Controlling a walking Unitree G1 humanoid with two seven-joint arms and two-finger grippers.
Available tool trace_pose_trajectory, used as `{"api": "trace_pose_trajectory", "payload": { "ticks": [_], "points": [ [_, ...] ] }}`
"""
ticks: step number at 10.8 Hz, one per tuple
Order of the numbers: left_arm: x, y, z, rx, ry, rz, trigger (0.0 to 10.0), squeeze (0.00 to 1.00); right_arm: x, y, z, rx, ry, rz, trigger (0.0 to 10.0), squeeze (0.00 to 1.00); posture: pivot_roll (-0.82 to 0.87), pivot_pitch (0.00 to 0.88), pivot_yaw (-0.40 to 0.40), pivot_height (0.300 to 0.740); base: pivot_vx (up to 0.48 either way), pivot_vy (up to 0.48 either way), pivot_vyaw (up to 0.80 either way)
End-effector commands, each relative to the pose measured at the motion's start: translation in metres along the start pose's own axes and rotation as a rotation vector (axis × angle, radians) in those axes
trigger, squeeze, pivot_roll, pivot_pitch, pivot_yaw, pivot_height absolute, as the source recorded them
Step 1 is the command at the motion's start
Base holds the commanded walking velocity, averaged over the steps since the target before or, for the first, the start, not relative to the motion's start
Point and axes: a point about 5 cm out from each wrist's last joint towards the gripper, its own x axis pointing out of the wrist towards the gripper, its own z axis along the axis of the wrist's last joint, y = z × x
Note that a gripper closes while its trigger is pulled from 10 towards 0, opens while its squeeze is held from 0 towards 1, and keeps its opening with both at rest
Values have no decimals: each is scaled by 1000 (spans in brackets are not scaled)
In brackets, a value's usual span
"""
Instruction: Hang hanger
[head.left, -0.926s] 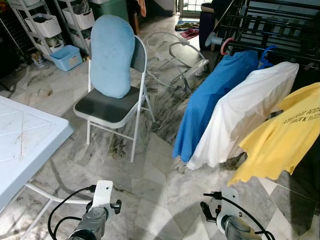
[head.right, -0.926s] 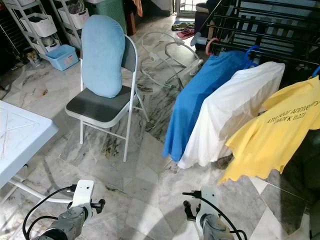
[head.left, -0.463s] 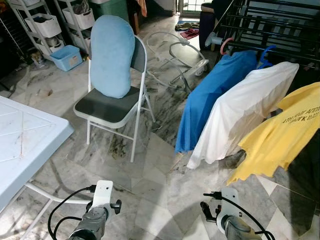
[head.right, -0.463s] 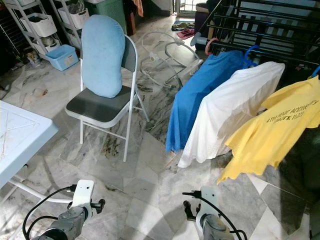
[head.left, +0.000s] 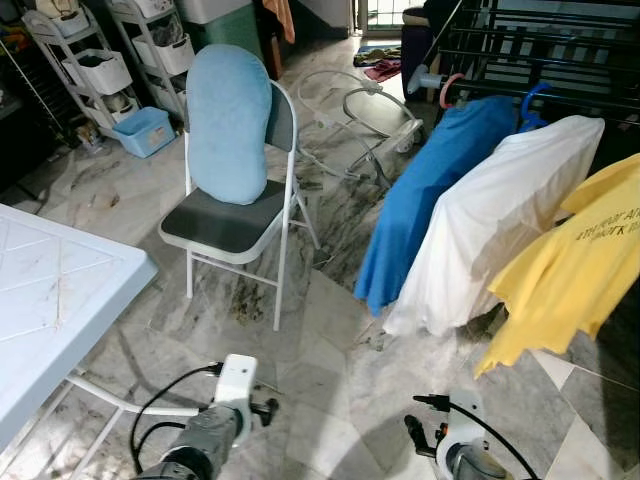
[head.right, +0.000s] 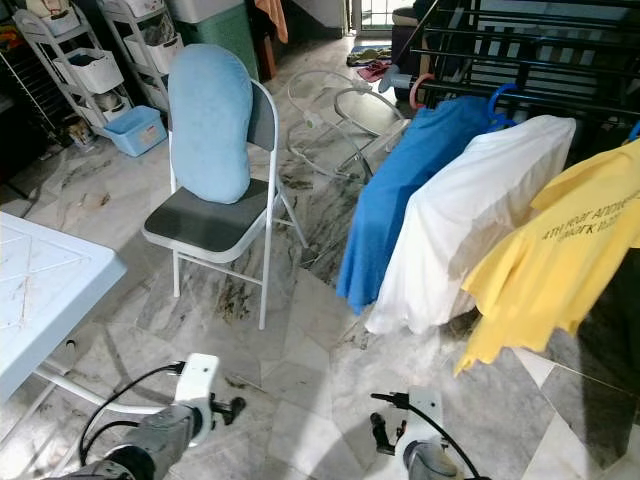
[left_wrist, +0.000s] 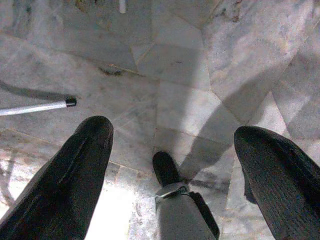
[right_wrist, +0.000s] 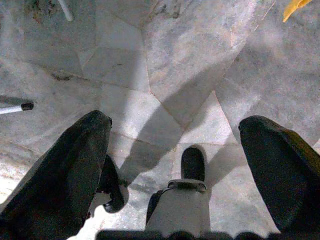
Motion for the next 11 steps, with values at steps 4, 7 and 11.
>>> {"api": "trace_pose_trajectory", "payload": {
  "ticks": [4, 7, 11],
  "points": [
    [-11, 23, 100, 185, -380, 44, 10000, 0, 4, 7, 83, -84, -249, 143, 10000, 0, -137, 0, 22, 740, 0, 0, 0],
    [-30, 21, 152, 244, -626, -60, 10000, 0, -10, 20, 141, -125, -540, 234, 10000, 0, -119, 0, 29, 740, 0, 0, 0],
    [-59, 21, 102, 216, -875, 53, 10000, 0, -71, 1, 136, -307, -839, 88, 10000, 0, -130, 0, 57, 740, 0, 0, 0]
  ]
}}
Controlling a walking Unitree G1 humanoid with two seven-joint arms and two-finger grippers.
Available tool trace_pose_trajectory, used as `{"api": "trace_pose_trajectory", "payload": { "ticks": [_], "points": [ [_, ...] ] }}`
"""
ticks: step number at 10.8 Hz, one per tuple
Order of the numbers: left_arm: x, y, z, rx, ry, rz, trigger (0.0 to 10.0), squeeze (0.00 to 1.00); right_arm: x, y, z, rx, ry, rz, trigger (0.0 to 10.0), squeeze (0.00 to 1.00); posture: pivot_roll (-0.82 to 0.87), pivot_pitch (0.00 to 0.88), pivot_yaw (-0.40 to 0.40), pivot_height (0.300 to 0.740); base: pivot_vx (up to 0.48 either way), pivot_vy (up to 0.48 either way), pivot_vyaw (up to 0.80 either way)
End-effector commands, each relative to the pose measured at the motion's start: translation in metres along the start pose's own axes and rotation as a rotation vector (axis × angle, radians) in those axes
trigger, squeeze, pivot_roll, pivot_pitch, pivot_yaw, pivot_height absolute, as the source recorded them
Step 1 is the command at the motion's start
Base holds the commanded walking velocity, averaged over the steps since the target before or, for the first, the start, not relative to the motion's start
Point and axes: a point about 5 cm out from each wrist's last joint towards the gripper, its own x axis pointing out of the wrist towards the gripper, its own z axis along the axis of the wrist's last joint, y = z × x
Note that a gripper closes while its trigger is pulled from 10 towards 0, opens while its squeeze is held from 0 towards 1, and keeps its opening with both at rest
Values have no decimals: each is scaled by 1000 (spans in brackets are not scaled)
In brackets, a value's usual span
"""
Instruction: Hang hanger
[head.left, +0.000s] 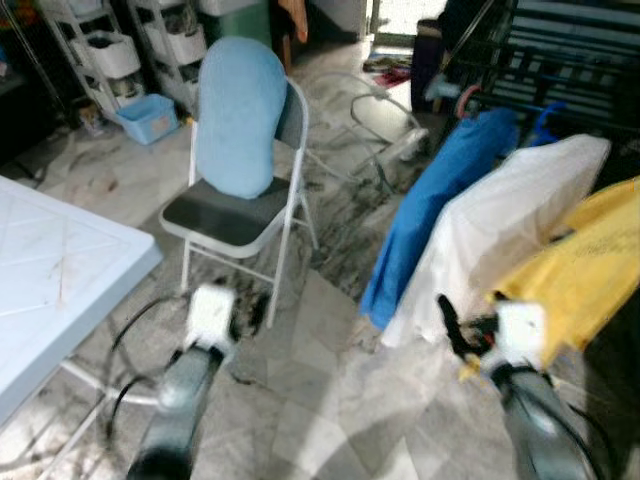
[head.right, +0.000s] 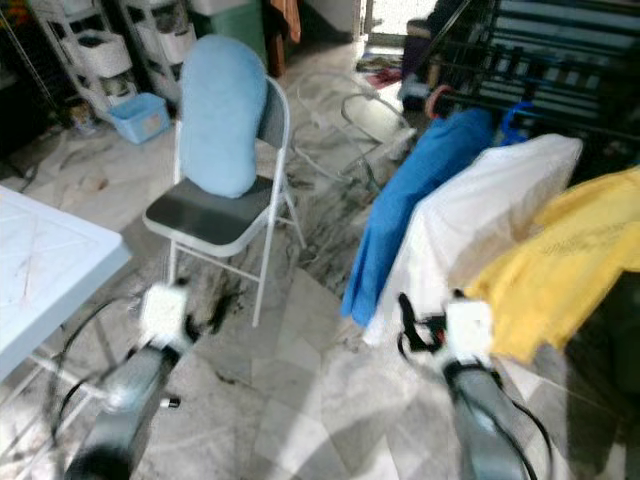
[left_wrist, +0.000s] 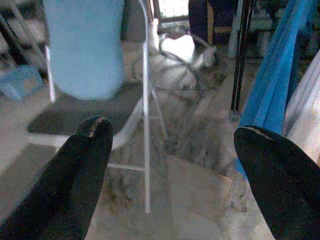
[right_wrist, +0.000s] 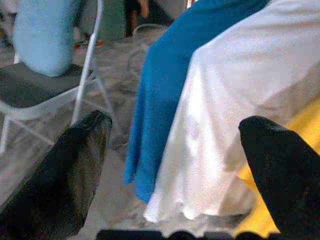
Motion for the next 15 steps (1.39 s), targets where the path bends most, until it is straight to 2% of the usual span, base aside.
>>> {"api": "trace_pose_trajectory", "payload": {
  "ticks": [1, 2, 3, 4, 5, 7, 8, 9, 10, 11, 12, 13, 14, 15],
  "points": [
    [0, 4, 13, 52, -66, 6, 10000, 0, 0, 4, 8, -3, -23, -11, 10000, 0, -113, 0, 55, 740, 0, 0, 0],
    [-6, 7, 23, 64, -101, 53, 10000, 0, -6, 4, 14, 9, -26, -102, 10000, 0, -106, 0, 57, 740, 0, 0, 0],
    [2, 9, 50, 52, -183, 87, 10000, 12, -5, 6, 39, -10, -104, -150, 10000, 0, -110, 0, 58, 740, 0, 0, 0],
    [7, 8, 54, 54, -193, 74, 10000, 55, -3, 8, 45, 15, -126, -122, 10000, 0, -118, 0, 61, 740, 0, 0, 0],
    [16, 9, 59, 43, -207, 75, 10000, 1000, 3, 5, 54, -7, -127, -133, 10000, 0, -139, 4, 79, 740, 0, 0, 0],
    [22, 21, 65, 57, -203, 108, 10000, 1000, 2, -7, 56, -22, -87, -141, 10000, 0, -143, 1, 98, 740, 0, 0, 0],
    [26, 22, 64, 55, -184, 117, 10000, 1000, 4, -5, 56, -32, -55, -126, 10000, 0, -150, 0, 91, 740, 0, 0, 0],
    [25, 21, 58, 59, -167, 116, 10000, 1000, 7, -1, 62, -76, -80, -143, 10000, 0, -151, 0, 83, 740, 0, 0, 0],
    [23, 21, 53, 38, -144, 145, 10000, 1000, 8, 1, 65, -49, -98, -206, 10000, 0, -146, 0, 73, 740, 0, 0, 0],
    [23, 21, 50, -12, -129, 168, 10000, 365, 6, 5, 61, 41, -89, -225, 10000, 0, -144, 0, 72, 740, 0, 0, 0],
    [24, 20, 42, -86, -89, 186, 10000, 0, 2, 12, 55, 83, -78, -229, 10000, 0, -145, 0, 71, 740, 0, 0, 0],
    [24, 19, 41, -99, -84, 182, 10000, 0, 0, 15, 51, 103, -62, -253, 10000, 0, -151, 0, 72, 740, 0, 0, 0],
    [25, 13, 39, -92, -82, 159, 10000, 0, -1, 20, 45, 59, -21, -266, 10000, 0, -158, 0, 71, 740, 0, 0, 0],
    [25, 13, 39, -96, -78, 153, 10000, 0, 1, 17, 45, 89, -23, -291, 10000, 0, -170, 0, 65, 740, 0, 0, 0]
  ]
}}
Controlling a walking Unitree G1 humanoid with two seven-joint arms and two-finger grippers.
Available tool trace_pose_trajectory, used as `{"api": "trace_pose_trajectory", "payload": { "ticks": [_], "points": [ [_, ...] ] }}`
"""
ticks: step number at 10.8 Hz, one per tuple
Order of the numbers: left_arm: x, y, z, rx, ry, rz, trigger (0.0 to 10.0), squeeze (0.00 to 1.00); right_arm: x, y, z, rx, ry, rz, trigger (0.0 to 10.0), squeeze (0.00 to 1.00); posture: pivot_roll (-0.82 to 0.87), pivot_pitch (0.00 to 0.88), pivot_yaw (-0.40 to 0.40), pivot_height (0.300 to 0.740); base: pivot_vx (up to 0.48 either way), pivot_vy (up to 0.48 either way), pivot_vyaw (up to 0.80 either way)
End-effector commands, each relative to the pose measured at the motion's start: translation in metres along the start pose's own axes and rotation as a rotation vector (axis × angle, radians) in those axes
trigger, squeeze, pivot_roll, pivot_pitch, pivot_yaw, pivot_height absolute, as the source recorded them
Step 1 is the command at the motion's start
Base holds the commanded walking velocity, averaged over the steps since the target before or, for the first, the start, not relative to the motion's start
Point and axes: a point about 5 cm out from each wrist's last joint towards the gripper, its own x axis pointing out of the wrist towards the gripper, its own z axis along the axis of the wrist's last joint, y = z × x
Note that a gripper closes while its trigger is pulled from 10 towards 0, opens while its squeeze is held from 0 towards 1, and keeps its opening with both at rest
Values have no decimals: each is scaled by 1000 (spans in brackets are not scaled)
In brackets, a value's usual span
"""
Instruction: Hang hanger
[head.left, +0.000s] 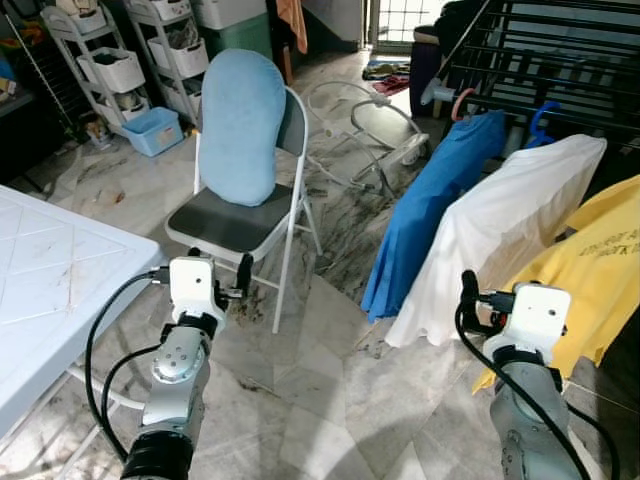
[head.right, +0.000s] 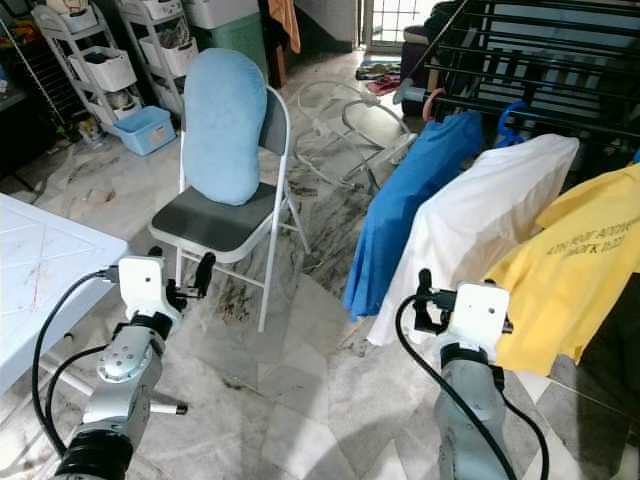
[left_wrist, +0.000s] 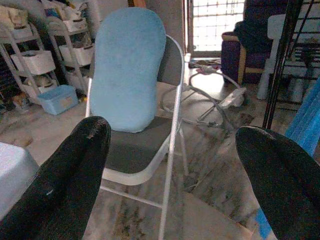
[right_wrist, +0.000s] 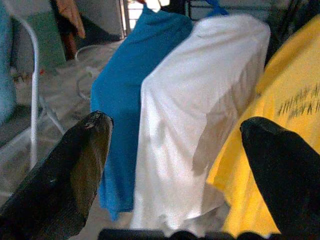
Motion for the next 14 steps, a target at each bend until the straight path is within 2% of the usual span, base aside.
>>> {"api": "trace_pose_trajectory", "payload": {
  "ticks": [1, 2, 4, 5, 8, 11, 14],
  "points": [
    [-2, 1, -3, -3, 16, -18, 10000, 0, -2, -1, 5, 64, -1, 7, 10000, 0, -176, 0, 72, 740, 0, 0, 0],
    [-3, 1, -5, -15, 31, -11, 10000, 0, -6, -1, 5, 47, -10, 34, 10000, 0, -182, 5, 78, 740, 0, 0, 0],
    [5, -13, 2, -59, 4, -54, 10000, 0, -6, 0, 5, 61, -4, 21, 10000, 0, -187, 8, 78, 740, 0, 0, 0],
    [6, -19, 1, -69, 9, -62, 10000, 0, -5, 5, 8, 65, -17, 55, 10000, 0, -187, 15, 77, 740, 0, 0, 0],
    [7, -19, -5, -76, 36, -69, 10000, 0, -5, 5, 8, 57, -15, 47, 10000, 0, -189, 23, 80, 740, 0, 0, 0],
    [8, -13, -7, -55, 55, -76, 10000, 0, -4, 10, 5, 58, -7, 63, 10000, 0, -189, 35, 97, 740, 0, 0, -704],
    [5, -22, -11, -59, 73, -109, 10000, 0, -6, 9, 4, 67, -10, 42, 10000, 0, -205, 34, 116, 740, 0, 0, -163]
  ]
}}
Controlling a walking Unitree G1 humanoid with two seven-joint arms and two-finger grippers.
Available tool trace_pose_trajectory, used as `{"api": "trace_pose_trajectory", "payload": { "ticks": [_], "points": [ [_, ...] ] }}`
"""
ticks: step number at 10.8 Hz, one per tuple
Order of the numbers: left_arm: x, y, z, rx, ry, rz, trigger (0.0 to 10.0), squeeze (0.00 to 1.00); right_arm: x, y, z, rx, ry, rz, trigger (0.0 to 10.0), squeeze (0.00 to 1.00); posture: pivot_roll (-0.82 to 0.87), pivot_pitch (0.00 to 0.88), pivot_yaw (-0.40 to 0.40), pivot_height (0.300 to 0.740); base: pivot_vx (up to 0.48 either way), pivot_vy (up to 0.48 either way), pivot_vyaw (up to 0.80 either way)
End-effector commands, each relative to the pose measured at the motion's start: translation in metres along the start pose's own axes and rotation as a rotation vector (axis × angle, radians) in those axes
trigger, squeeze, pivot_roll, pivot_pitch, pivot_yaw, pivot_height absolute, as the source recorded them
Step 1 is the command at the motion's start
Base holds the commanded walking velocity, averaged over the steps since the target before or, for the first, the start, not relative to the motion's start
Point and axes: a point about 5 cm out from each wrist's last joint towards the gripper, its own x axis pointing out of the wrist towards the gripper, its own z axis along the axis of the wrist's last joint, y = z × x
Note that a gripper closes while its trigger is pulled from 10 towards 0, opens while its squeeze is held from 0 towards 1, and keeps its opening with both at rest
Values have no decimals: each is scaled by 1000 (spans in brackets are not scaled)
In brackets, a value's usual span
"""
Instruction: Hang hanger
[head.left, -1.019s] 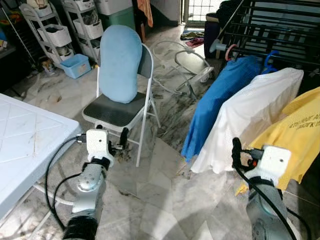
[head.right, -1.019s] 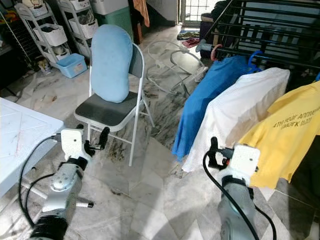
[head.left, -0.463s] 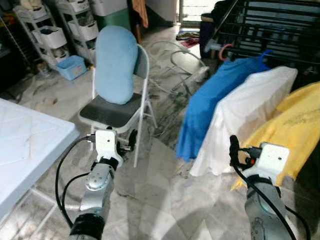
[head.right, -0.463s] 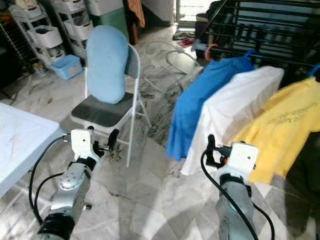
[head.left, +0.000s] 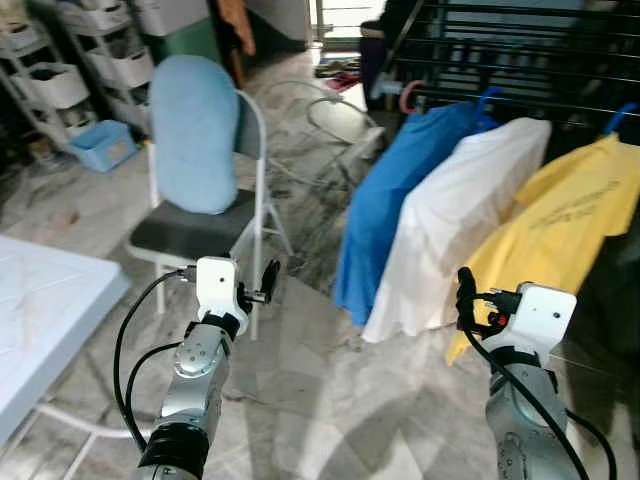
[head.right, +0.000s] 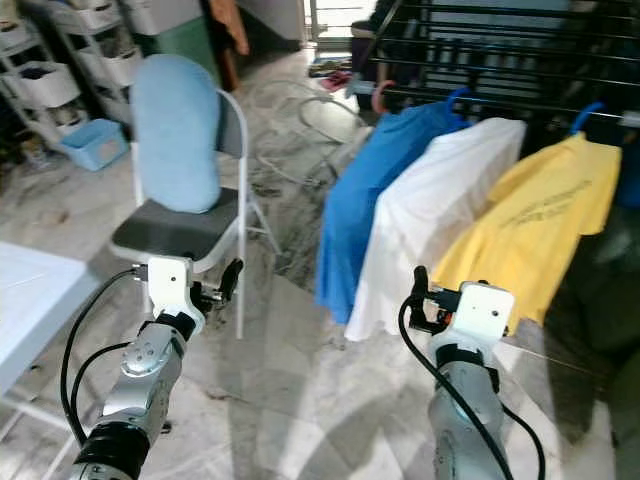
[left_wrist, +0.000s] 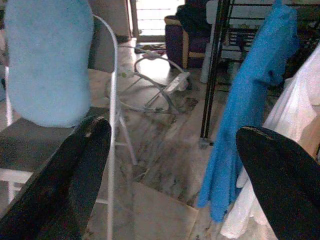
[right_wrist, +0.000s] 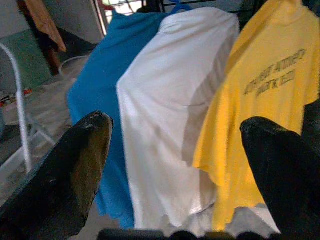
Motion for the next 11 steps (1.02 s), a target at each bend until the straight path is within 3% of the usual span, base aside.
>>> {"api": "trace_pose_trajectory", "payload": {
  "ticks": [1, 2, 9, 11],
  "points": [
    [-1, 3, -2, 5, 11, -3, 10000, 0, -1, 1, -2, -5, 6, -10, 10000, 0, -215, 27, 121, 740, 0, 0, 0],
    [1, 2, -1, 4, 16, -13, 10000, 0, -1, -2, -3, -51, 12, -49, 10000, 0, -221, 22, 126, 740, 0, 0, 0],
    [6, -7, -5, -8, 48, -48, 10000, 0, -6, -8, -10, 8, 36, -99, 10000, 0, -253, 2, 135, 740, 0, 0, 0],
    [8, -5, -3, -7, 46, -42, 10000, 0, -4, -8, -6, 0, 27, -93, 10000, 0, -254, 12, 136, 740, 0, 135, -778]
  ]
}}
